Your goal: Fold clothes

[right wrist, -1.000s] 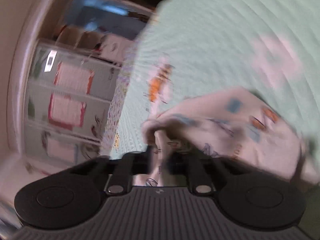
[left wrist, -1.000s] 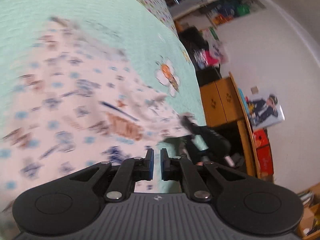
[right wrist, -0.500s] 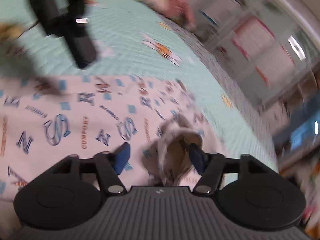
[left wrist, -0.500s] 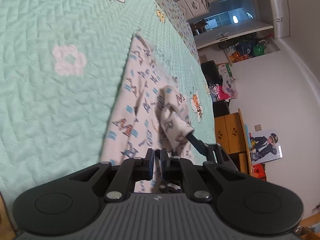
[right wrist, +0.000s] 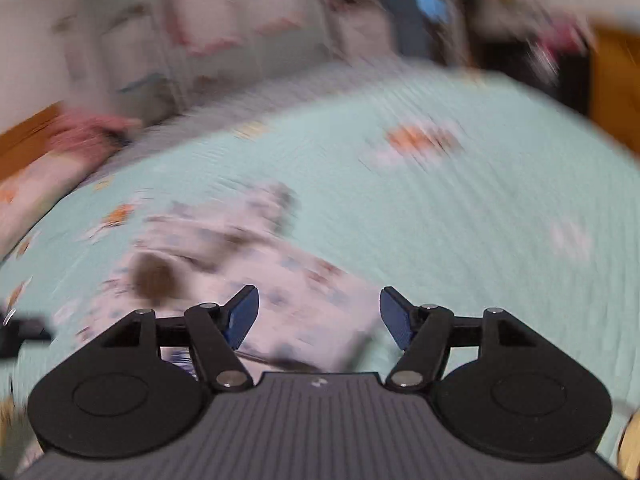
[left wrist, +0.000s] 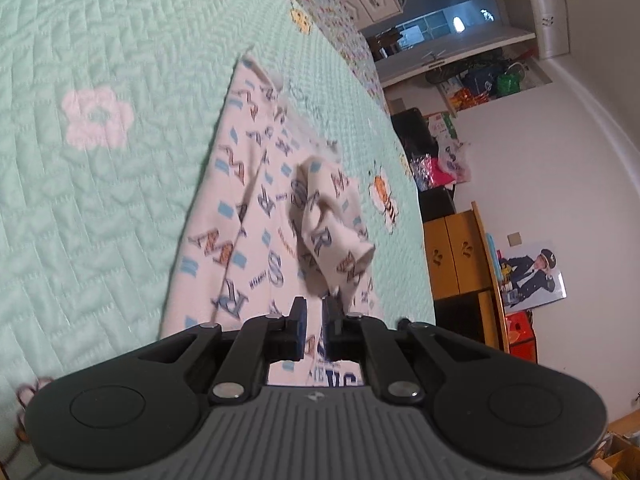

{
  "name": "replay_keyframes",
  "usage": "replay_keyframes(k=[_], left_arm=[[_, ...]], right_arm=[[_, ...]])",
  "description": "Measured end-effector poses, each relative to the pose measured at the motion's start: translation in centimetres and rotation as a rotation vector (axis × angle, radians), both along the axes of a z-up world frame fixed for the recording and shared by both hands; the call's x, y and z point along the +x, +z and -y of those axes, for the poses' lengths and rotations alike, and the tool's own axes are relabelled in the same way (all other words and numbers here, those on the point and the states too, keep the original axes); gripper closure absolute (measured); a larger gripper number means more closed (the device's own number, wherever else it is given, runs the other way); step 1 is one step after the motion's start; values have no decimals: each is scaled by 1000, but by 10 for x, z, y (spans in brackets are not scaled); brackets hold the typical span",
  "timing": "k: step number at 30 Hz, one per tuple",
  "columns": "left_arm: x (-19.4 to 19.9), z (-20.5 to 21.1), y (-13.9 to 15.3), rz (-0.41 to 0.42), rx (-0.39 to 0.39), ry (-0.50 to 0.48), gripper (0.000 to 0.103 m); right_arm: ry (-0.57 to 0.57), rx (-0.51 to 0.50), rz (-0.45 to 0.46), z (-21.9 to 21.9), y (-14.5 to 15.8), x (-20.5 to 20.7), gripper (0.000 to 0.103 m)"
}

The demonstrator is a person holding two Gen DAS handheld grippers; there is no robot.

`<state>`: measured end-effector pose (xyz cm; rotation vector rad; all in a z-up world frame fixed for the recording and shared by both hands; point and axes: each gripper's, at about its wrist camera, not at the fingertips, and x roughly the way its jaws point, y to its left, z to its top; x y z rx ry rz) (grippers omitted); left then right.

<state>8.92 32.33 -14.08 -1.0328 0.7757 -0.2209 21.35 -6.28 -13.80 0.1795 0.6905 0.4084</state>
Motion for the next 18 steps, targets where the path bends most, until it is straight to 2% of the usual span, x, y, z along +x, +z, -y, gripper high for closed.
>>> replay_keyframes(k=[3,5,8,9,10,11,14,18], left_arm=[[-5,4,2,-1,-5,0,98],[-7,5,4,-4,-7,6,98],[-12,3,6,-5,-10,13,98],[-14,2,6,-6,-13,13,97],[-16,2,6,-8,-15,14,97],[-17,1,6,-9,-17,14,97],[-23,-1,9,-5,-13,14,97],[-32,-11,15,21,3,29,97]], right_arm=[[-40,25,-111,2,-17,17,35],[-41,53,-134,0,-23,23,38],[-69,108,-170,7,-21,31,53],[-84,123,-185,10,-22,33,64],[-96,134,-200,13,-23,36,84],[-97,136,-209,14,-23,39,92],[-82,177,-216,17,-20,37,94],[-40,262,-89,1,31,21,95]])
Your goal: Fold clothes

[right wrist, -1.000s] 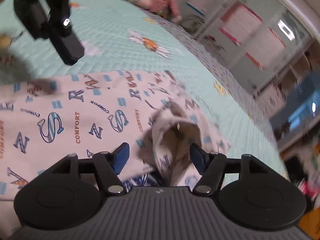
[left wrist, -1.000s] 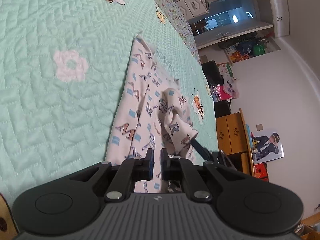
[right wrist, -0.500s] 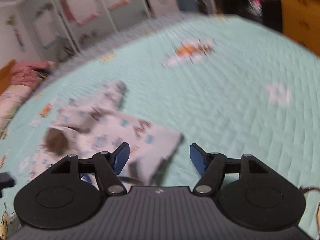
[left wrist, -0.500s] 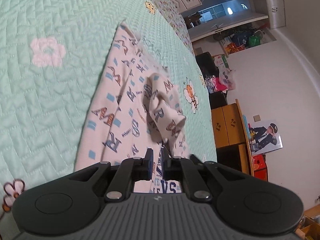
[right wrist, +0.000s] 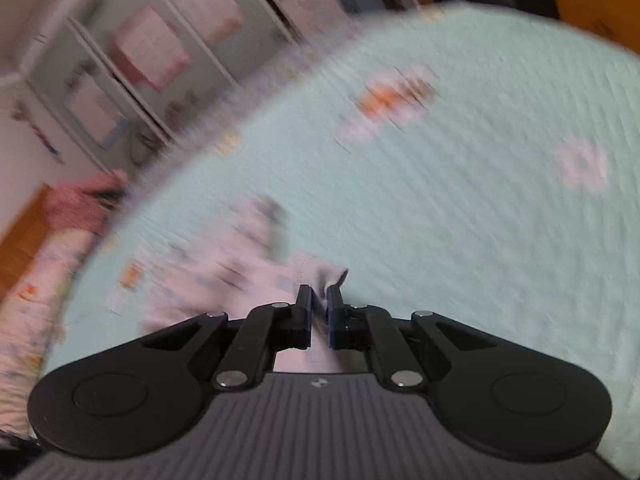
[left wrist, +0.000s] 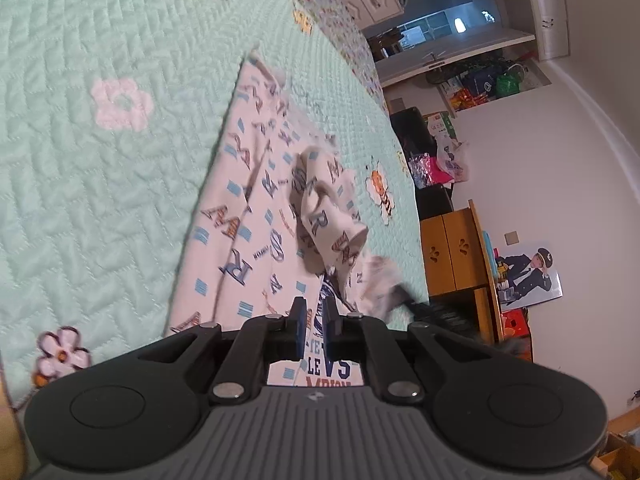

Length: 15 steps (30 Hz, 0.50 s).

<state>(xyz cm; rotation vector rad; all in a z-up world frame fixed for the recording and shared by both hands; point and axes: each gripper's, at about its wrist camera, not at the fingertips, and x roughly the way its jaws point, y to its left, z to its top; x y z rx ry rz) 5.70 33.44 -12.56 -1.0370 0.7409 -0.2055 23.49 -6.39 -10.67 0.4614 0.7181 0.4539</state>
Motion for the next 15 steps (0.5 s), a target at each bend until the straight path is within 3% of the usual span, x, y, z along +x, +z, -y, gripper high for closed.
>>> replay_keyframes(k=[2,5,7,8,12,15], left_arm=[[-4,-12,5,18,6,32,97],[-10,-29,12,42,15,85,97],[-15,-42,19,58,24,125,97],[-16,-47,24,65,36,140,96],[-3,-59,44,95,116,138,94],[38,-45,59,119,181,51,94]], right_arm=[[101,37,90,-32,34,-12,95],[420,43,159,-107,65,-29,91],[586,15,155,-146,68,-40,62],[630,1,156,-158,66,-46,57],[481,60,170,-116,46,-42,54],[301,-158,235,-76,27,-40,54]])
